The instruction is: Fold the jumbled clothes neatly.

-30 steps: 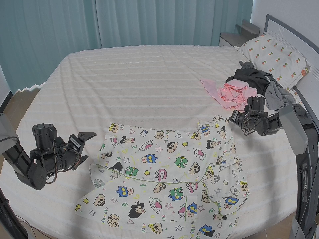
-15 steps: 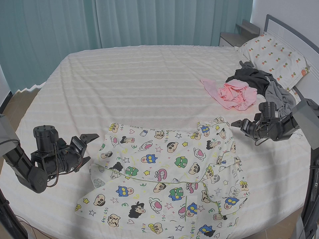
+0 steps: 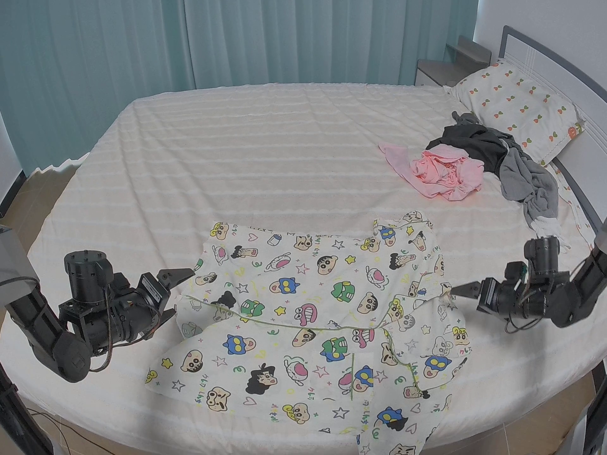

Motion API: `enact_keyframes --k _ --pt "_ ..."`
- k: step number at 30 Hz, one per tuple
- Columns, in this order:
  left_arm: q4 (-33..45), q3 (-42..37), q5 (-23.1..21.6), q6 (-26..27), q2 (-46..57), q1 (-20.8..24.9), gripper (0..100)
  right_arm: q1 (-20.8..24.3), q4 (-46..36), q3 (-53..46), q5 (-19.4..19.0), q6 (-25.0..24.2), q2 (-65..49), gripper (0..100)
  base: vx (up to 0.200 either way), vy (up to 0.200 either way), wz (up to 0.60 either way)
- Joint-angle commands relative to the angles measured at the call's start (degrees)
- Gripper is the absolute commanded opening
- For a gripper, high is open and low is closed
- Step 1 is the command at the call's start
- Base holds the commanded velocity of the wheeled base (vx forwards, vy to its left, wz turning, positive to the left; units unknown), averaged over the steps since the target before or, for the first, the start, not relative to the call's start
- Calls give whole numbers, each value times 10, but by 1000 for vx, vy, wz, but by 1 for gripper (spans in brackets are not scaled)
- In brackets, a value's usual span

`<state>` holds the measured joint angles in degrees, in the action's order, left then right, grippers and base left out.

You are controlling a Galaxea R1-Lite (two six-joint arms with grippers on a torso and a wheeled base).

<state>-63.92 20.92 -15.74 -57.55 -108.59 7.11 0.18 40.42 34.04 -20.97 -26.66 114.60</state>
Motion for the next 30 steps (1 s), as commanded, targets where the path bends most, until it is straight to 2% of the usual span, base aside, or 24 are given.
enact_keyframes --k 1,4,6,12,15,18,19,26,30 --pt "-15 -91 10 122 25 16 100 12 137 -249 -77 10 -127 100 -200 0 0" --pt "2 -97 26 140 28 19 100 14 136 -252 -79 10 -124 100 -200 0 0" --pt "54 -92 52 164 35 37 100 15 136 -260 -80 15 -119 100 -200 0 0" --pt "114 -86 84 169 37 74 100 20 138 -271 -87 23 -105 100 0 0 0" --pt "141 -65 89 140 29 84 100 25 139 -272 -90 26 -95 100 0 0 0" --pt "149 -25 93 59 -9 77 100 31 145 -274 -90 26 -90 100 0 0 0" --pt "150 -20 96 51 -22 76 100 31 147 -275 -90 26 -90 100 0 0 0" --pt "151 -8 115 50 -92 76 100 31 185 -289 -89 26 -76 100 0 0 0" --pt "150 4 149 50 -123 74 100 31 214 -298 -88 27 -58 100 0 0 0"
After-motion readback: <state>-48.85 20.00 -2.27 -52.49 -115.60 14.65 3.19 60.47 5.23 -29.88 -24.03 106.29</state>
